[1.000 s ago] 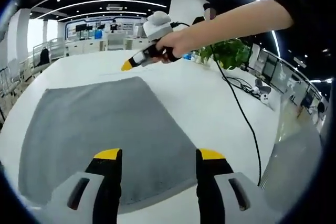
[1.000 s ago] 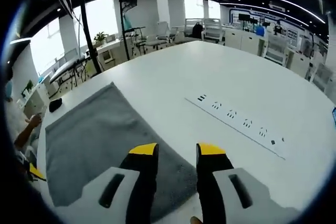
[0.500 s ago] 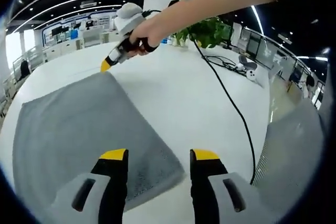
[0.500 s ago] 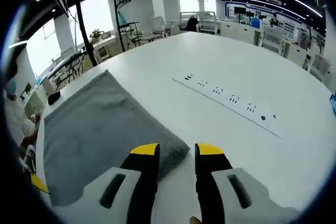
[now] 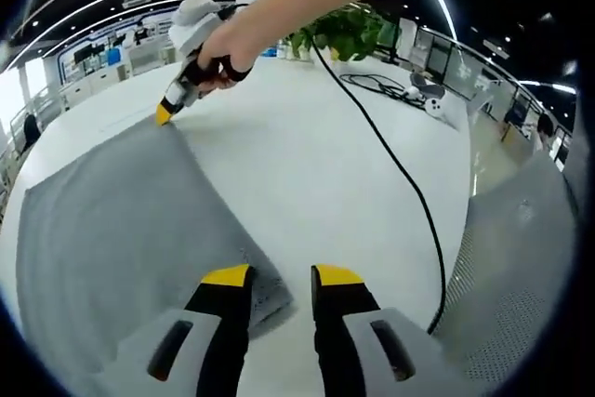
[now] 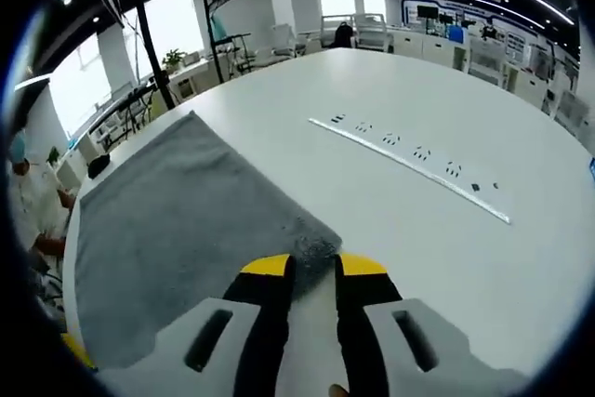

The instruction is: Fold the towel on the table until its edges align and the towel forms a compact rectangular stack.

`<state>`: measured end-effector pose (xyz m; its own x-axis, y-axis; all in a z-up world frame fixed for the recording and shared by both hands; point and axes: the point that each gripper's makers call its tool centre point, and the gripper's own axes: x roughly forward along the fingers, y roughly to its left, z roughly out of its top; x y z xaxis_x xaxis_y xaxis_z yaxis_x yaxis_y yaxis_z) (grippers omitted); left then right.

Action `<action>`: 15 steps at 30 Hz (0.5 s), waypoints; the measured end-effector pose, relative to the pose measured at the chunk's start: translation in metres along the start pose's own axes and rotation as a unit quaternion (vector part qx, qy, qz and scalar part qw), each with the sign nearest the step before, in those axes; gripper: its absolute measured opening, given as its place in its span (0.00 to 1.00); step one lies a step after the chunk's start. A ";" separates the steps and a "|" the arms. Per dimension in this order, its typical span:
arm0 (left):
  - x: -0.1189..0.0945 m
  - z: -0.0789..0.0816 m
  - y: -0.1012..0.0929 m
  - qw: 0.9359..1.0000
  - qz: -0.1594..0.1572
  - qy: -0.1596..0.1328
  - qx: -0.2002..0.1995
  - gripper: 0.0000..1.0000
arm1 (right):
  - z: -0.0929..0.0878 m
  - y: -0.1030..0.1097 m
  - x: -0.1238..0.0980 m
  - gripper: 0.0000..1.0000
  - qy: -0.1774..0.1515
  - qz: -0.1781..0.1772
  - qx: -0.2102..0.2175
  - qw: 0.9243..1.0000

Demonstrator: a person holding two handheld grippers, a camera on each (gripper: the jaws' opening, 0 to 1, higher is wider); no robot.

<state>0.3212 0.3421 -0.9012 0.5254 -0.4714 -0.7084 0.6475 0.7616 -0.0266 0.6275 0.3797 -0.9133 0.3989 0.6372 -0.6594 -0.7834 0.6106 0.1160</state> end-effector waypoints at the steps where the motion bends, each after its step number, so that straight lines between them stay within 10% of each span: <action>1: 0.001 -0.003 0.000 1.000 0.004 0.008 0.006 0.26 | -0.001 -0.001 0.002 0.17 -0.001 0.001 0.006 1.000; 15: 0.005 -0.015 0.004 0.998 0.029 0.034 0.034 0.20 | 0.002 -0.005 0.009 0.13 -0.019 0.005 0.011 1.000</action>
<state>0.3183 0.3490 -0.9157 0.5254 -0.3943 -0.7540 0.6543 0.7537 0.0618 0.6355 0.3835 -0.9185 0.4092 0.6599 -0.6302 -0.7769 0.6142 0.1386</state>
